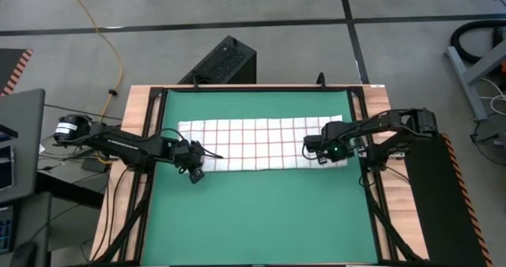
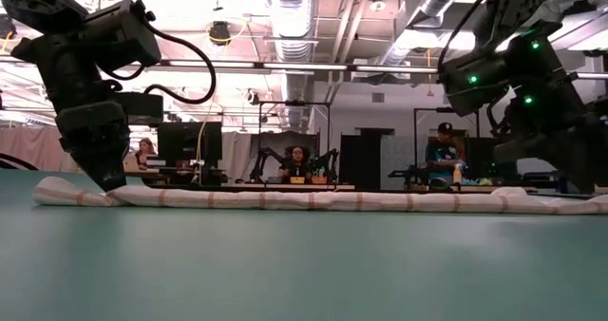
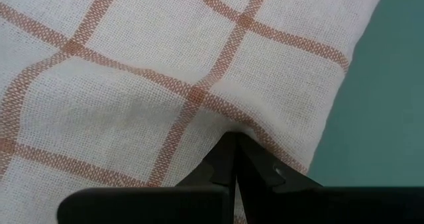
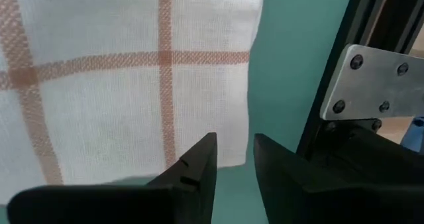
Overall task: Roll towel into tight, uniform cylinder
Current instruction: Roll the white patterned towel
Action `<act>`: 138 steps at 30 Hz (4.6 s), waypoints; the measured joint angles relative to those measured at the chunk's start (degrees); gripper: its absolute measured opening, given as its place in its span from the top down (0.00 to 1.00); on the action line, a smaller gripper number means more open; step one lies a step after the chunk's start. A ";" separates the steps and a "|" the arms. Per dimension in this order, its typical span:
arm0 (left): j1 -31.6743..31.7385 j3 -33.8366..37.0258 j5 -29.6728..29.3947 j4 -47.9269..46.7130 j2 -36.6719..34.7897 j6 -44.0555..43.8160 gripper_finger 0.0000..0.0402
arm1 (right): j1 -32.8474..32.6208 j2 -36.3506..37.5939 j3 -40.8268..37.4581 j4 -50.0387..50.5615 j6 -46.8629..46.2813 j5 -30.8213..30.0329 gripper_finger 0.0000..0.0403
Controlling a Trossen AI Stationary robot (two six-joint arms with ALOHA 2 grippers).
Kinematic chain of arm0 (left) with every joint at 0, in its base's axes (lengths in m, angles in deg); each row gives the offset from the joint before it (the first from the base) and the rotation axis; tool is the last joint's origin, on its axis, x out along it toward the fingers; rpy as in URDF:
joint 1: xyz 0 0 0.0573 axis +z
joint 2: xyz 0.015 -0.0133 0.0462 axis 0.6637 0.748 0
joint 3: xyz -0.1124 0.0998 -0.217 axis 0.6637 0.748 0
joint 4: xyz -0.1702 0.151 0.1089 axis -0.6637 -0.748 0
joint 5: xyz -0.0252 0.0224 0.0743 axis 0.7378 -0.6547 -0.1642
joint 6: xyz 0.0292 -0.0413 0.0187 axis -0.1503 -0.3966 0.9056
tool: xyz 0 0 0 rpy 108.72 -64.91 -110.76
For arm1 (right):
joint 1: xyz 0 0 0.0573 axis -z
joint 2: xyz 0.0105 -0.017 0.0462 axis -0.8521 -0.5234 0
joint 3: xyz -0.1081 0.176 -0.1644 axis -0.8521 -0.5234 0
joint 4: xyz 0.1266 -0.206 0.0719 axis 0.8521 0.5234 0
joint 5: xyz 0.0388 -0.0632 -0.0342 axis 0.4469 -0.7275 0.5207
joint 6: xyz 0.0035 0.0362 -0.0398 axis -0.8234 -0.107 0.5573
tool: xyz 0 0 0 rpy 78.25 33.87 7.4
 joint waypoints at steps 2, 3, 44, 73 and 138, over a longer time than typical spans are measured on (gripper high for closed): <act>0.01 0.00 0.00 0.00 0.00 0.00 1.00 | 0.48 0.00 0.00 -0.07 0.75 0.86 0.70; 0.00 0.00 0.00 -0.01 0.00 0.01 1.00 | 0.77 0.00 0.00 -0.21 1.20 1.57 0.70; 0.37 0.40 1.02 -0.15 -1.95 0.60 1.00 | 4.70 6.82 4.86 4.16 5.77 -1.52 0.84; -13.21 -3.93 -3.73 -21.65 -12.60 -21.17 1.00 | -14.76 -25.85 26.66 -69.62 52.84 -3.82 0.84; 1.62 -19.47 21.37 31.45 1.95 -15.37 1.00 | 6.27 -21.84 16.30 -16.76 12.73 -19.00 0.96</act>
